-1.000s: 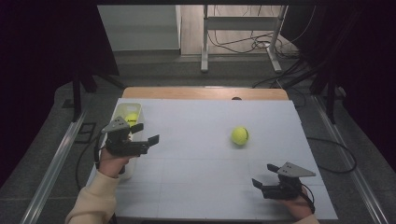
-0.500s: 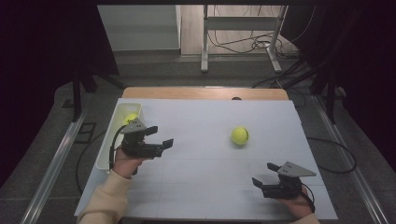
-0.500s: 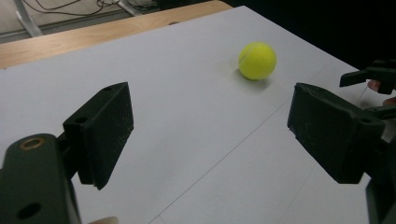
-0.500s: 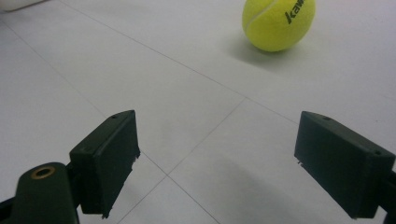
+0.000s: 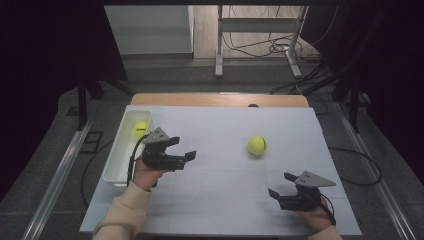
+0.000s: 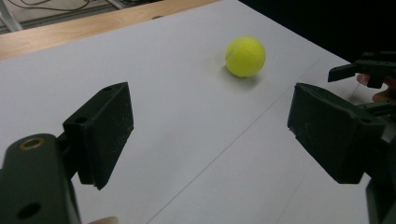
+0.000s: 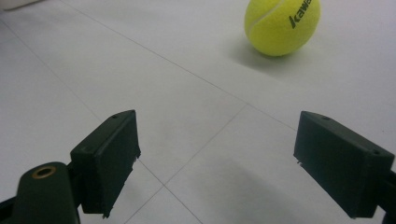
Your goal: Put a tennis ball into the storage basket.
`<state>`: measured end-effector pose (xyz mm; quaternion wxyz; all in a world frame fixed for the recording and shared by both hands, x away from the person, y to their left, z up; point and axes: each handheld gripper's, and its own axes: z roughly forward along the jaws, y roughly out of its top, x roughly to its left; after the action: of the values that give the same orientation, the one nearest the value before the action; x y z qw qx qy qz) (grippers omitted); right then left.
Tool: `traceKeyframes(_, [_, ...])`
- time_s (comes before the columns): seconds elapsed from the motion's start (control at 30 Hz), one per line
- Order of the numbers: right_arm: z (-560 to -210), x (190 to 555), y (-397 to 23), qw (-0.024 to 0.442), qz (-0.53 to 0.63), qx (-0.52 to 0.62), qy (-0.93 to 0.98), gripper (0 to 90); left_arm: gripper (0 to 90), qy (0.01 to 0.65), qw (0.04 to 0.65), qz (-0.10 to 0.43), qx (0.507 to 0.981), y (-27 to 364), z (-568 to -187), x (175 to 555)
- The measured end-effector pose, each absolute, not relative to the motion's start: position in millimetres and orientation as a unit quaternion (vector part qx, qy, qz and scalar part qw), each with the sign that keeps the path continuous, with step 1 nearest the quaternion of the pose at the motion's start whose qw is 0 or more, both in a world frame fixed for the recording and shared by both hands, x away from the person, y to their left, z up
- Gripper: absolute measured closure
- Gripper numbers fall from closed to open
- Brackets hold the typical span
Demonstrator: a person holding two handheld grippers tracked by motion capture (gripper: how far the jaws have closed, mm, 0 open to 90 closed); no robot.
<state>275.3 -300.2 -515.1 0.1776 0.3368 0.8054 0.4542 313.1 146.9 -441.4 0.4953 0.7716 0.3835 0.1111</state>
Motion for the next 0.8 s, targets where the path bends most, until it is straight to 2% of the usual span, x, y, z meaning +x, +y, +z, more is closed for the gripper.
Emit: traceKeyframes(0.8, [-515.8,281.1,-300.9,0.171,0.461,0.334,0.804,14.8,15.1,0.367,0.483,0.105,0.788,106.1,-455.6,335.8])
